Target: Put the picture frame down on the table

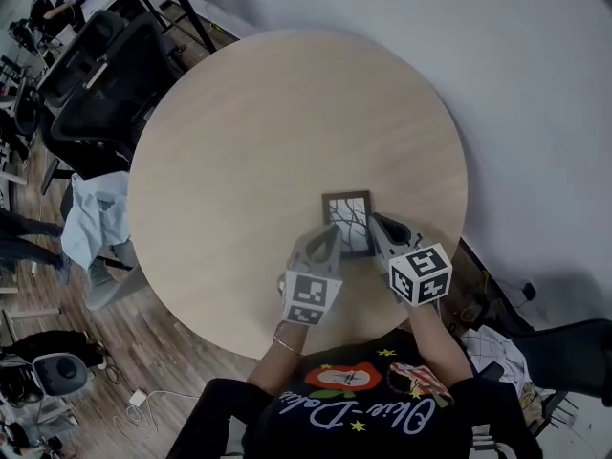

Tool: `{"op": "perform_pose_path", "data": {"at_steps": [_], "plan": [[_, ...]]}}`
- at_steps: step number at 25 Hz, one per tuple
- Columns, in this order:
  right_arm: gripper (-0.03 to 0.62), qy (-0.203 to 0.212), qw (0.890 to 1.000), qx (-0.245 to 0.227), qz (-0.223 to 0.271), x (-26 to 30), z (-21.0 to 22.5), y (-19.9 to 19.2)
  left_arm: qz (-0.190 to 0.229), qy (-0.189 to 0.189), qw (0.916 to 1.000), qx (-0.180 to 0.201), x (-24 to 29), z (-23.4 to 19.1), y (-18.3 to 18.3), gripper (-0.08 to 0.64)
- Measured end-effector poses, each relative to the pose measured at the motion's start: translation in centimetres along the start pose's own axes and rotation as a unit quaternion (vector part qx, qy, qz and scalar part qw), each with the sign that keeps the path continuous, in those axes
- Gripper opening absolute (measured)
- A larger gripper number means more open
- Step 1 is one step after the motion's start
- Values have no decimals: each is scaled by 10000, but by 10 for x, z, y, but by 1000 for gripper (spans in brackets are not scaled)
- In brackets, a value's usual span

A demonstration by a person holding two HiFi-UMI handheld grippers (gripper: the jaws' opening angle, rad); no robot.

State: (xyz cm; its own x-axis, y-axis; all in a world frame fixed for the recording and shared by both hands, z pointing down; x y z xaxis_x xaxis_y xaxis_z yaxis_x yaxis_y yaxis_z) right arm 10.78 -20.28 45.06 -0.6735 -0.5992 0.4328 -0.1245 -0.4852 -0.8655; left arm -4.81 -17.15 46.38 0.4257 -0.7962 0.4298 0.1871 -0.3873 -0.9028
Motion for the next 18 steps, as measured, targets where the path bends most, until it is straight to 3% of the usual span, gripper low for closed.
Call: {"op": "perform_pose_path", "data": {"at_steps": [18], "plan": [[-2, 82, 9999, -61, 108, -7, -10, 4, 87, 11, 10000, -13, -9, 4, 4, 2]]}}
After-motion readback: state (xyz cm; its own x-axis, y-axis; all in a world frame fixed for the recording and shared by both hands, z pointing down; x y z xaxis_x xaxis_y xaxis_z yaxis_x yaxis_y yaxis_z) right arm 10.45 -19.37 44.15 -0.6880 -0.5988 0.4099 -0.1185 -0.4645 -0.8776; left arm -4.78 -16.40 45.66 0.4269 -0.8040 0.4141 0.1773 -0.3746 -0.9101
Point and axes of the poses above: the fingertips, and each gripper's own axes: x forward along the fingers, z to its right, y out of its top, the point moved 8 cm from there along -x, backward along the fingers, and after that the axes turned 6 degrees about y, right-handed, at the moved point
